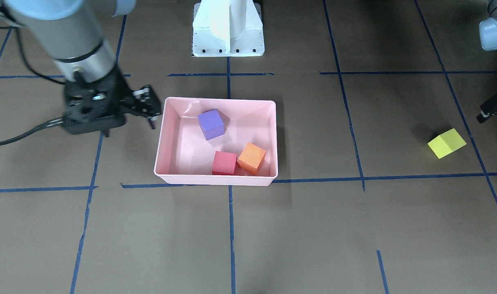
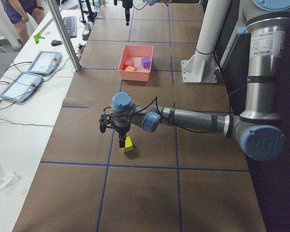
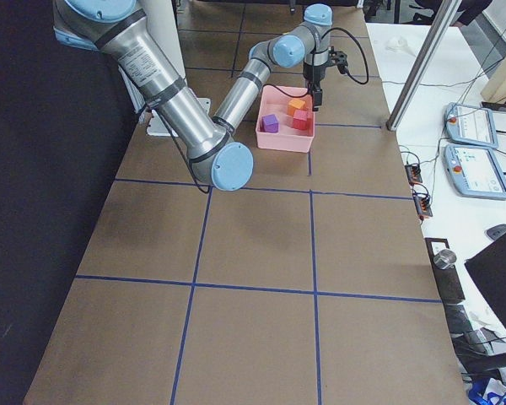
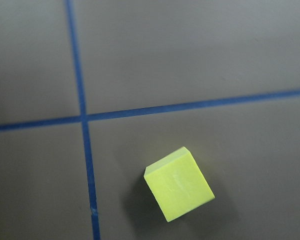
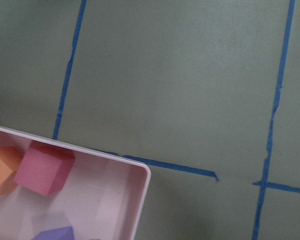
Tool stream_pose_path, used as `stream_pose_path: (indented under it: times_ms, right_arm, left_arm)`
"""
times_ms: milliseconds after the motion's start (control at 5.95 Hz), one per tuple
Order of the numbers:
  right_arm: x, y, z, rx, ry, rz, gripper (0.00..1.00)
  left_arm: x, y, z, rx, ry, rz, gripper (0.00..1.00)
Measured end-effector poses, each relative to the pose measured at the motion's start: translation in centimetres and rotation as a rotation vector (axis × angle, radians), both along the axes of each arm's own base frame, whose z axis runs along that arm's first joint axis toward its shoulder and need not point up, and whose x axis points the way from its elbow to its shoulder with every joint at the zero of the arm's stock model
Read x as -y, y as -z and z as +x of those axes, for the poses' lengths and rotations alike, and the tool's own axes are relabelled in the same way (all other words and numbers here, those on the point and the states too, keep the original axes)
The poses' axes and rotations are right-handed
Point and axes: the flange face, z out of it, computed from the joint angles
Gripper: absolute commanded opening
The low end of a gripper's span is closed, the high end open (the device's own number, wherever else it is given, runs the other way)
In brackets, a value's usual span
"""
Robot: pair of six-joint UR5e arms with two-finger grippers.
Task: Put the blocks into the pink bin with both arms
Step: 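Withdraw the right gripper while the left gripper grasps the yellow cube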
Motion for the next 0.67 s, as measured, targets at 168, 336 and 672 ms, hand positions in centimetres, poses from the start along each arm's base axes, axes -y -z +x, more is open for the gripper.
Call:
stream_pose_path:
  times_ms: [168,336,672]
  right_arm:
    - [1.3,-2.2,3.6,0.003,0.027,0.02,1.0]
    - [2.0,-3.5,5.8,0.005,0.039,0.032,1.0]
    - [2.3,-4.4,7.1,0.004,0.042,0.035,1.0]
  left_arm:
    - [-0.1,-1.9,2.2,-0.036,0.078,-0.025,1.0]
    - [-0.3,-2.8,4.5,-0.044,0.112,-0.044,1.0]
    - [-0.4,-3.2,7.4,-0.043,0.109,-0.062,1.0]
